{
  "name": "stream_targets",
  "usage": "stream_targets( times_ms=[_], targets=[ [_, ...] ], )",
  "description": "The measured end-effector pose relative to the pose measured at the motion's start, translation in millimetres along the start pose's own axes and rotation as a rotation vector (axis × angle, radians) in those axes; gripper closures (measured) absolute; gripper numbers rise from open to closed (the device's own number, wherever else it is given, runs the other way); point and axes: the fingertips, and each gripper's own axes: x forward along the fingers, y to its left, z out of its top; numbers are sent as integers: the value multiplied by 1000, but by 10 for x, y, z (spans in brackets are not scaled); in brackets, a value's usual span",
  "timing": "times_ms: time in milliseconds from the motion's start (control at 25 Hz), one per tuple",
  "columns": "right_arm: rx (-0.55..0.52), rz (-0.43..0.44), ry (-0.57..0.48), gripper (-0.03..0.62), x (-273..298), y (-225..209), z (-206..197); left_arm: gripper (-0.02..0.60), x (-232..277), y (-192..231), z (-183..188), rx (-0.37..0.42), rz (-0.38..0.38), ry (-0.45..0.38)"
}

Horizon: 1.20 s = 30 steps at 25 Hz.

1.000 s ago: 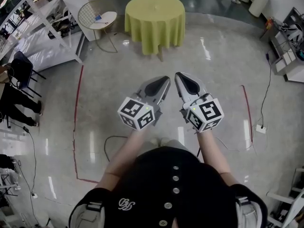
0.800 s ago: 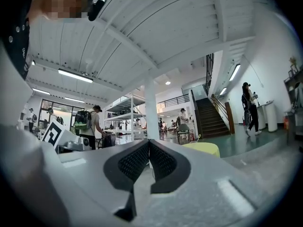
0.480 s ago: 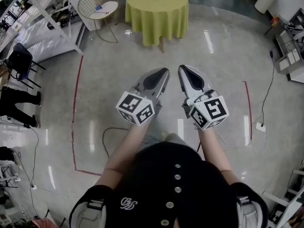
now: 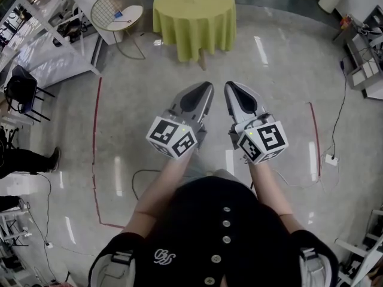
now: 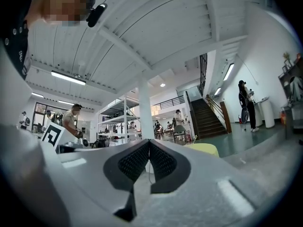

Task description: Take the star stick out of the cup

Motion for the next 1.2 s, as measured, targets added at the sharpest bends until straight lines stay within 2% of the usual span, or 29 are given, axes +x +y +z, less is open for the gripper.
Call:
stream_targets(
  times_ms=[120,360,840,1200],
  targets=[
    [-2,2,12,591,284,-107,-58,555,141,274,43,-13,-4,-6],
    [7,-15,21,591,880,-321,-124,555,433,825,66,-16,-33,40],
    [5,-73,7,591,1943,-789,-81,555,1065,1800,336,-16,-83,60],
    [3,-95,20,591,2427,-1080,-101,555,1420,2257,413,-11,-121,73]
  ],
)
